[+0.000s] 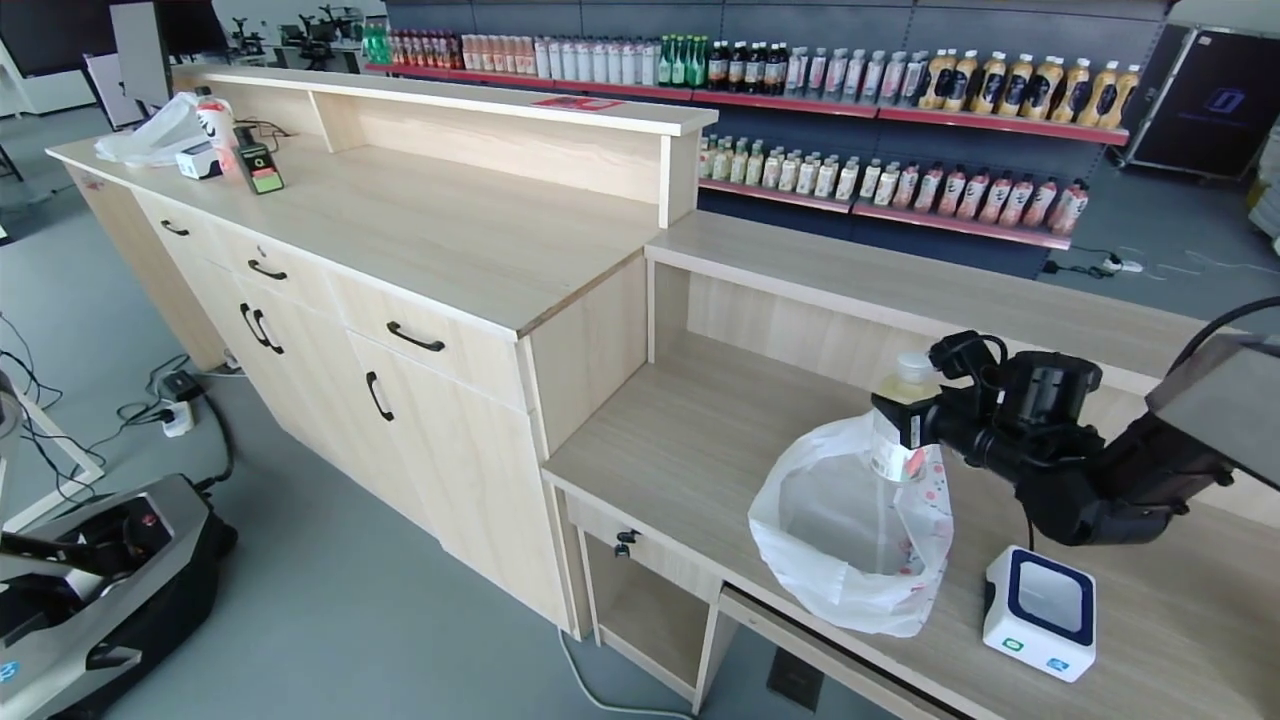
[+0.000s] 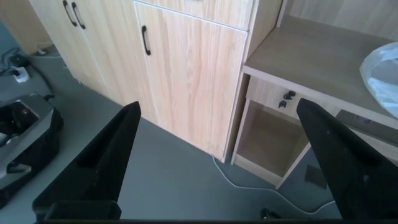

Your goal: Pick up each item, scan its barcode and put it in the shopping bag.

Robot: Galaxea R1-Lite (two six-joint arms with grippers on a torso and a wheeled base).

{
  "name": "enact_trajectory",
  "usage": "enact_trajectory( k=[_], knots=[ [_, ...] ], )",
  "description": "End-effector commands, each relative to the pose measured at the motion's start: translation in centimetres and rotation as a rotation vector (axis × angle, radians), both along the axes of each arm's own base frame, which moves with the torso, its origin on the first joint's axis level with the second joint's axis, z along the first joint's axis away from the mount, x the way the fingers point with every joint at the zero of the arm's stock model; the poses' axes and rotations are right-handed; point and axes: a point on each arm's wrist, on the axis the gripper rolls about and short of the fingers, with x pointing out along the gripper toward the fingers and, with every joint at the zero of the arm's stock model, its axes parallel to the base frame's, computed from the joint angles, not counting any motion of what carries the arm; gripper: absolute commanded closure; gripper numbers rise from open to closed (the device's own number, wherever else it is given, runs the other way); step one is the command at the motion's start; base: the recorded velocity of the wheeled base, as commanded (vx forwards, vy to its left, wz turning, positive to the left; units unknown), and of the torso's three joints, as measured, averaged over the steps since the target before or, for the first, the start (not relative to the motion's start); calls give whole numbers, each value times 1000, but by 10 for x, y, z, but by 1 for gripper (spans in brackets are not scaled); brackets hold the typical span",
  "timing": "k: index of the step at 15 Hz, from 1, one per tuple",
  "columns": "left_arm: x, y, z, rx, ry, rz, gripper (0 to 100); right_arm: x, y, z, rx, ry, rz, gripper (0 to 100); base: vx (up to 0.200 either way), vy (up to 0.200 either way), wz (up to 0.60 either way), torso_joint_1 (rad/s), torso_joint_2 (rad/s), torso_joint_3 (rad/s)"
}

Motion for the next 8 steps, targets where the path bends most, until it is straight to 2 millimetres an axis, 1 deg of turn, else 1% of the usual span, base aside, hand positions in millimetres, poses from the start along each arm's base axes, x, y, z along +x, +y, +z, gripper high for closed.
enact_trajectory(
  k=[1,4,8],
  knots=[
    [0,0,0,0,2,0,0,14,2,-33,-1,47,15,100,0,0,0,0,0,0],
    [0,0,0,0,2,0,0,30,-3,-47,-10,23,6,100,0,0,0,0,0,0],
    [0,0,0,0,2,0,0,34,-10,-69,-7,-8,72,100,0,0,0,0,0,0]
  ],
)
